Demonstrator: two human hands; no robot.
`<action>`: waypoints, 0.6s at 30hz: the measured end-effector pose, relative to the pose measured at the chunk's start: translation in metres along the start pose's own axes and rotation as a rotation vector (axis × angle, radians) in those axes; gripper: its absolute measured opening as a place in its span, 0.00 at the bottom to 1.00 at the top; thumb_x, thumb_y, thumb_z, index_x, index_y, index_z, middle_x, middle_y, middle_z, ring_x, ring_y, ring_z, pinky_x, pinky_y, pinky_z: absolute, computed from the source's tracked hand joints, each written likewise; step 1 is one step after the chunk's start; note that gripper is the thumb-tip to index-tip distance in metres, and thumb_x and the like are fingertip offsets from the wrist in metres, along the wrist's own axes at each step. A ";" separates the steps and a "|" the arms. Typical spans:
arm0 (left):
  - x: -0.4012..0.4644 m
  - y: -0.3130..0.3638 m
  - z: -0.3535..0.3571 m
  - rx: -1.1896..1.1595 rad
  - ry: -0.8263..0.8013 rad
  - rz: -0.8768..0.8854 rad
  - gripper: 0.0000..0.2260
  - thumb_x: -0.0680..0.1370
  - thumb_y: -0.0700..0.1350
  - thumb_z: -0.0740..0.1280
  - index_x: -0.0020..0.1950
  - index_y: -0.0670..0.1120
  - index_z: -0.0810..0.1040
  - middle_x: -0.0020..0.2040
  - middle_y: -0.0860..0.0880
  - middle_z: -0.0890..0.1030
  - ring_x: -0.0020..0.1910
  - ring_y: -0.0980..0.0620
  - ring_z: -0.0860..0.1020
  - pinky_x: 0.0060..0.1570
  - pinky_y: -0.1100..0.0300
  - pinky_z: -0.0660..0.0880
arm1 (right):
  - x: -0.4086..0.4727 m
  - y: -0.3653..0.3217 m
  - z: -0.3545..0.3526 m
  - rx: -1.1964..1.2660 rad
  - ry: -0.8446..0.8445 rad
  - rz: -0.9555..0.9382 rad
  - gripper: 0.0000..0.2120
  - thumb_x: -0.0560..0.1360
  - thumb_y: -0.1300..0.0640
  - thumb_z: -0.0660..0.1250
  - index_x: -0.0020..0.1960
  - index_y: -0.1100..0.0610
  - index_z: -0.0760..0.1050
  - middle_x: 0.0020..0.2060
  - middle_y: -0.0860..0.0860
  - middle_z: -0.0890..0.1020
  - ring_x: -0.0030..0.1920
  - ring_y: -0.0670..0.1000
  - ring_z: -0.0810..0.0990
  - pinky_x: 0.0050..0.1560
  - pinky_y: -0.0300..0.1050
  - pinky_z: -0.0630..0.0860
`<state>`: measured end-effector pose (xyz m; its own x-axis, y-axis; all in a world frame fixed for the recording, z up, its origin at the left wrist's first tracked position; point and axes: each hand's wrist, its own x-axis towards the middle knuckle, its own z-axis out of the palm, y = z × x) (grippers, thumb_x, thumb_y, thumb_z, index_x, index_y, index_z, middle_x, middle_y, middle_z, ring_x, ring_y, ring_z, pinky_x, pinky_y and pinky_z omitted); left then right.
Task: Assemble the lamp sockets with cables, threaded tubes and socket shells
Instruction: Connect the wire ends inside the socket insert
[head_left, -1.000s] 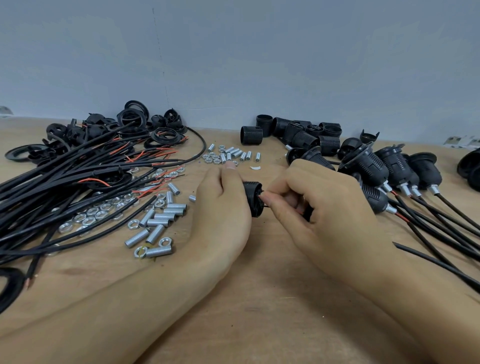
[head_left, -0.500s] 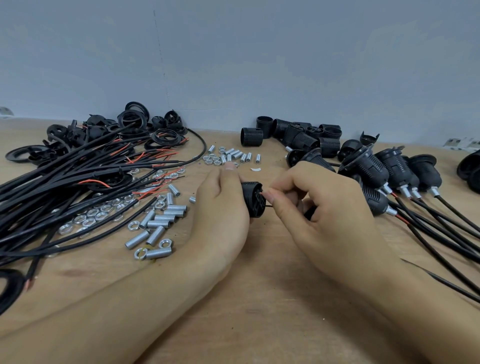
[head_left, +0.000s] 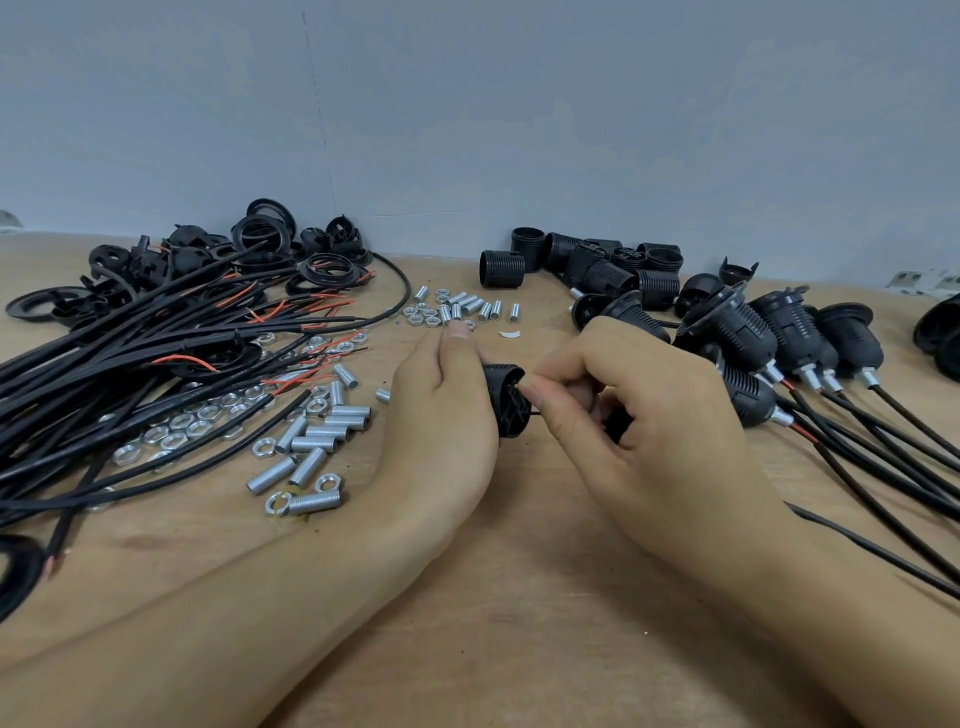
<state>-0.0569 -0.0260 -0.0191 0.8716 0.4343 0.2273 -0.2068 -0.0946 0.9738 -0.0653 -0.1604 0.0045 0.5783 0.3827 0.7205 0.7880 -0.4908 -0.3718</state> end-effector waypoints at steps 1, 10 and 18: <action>0.000 0.000 0.000 -0.004 -0.008 -0.004 0.17 0.76 0.56 0.55 0.32 0.50 0.70 0.28 0.54 0.69 0.34 0.48 0.70 0.38 0.46 0.68 | 0.000 0.000 0.000 0.015 0.000 0.010 0.08 0.76 0.59 0.67 0.40 0.60 0.78 0.31 0.51 0.74 0.34 0.52 0.72 0.35 0.48 0.71; 0.000 0.003 -0.002 -0.100 -0.059 -0.108 0.18 0.75 0.56 0.58 0.27 0.52 0.71 0.26 0.53 0.68 0.33 0.48 0.68 0.34 0.51 0.63 | 0.001 -0.003 0.001 0.104 0.002 0.068 0.08 0.76 0.56 0.67 0.40 0.58 0.79 0.30 0.46 0.75 0.32 0.50 0.74 0.34 0.46 0.72; 0.002 0.005 -0.002 -0.206 -0.086 -0.165 0.27 0.84 0.47 0.57 0.23 0.52 0.72 0.23 0.53 0.70 0.23 0.53 0.68 0.22 0.64 0.64 | 0.001 -0.004 0.000 0.129 0.012 0.112 0.08 0.76 0.54 0.67 0.40 0.55 0.80 0.30 0.42 0.75 0.31 0.49 0.76 0.34 0.48 0.74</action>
<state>-0.0567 -0.0241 -0.0138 0.9336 0.3505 0.0736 -0.1369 0.1591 0.9777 -0.0676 -0.1578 0.0065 0.6621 0.3215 0.6770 0.7397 -0.4251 -0.5216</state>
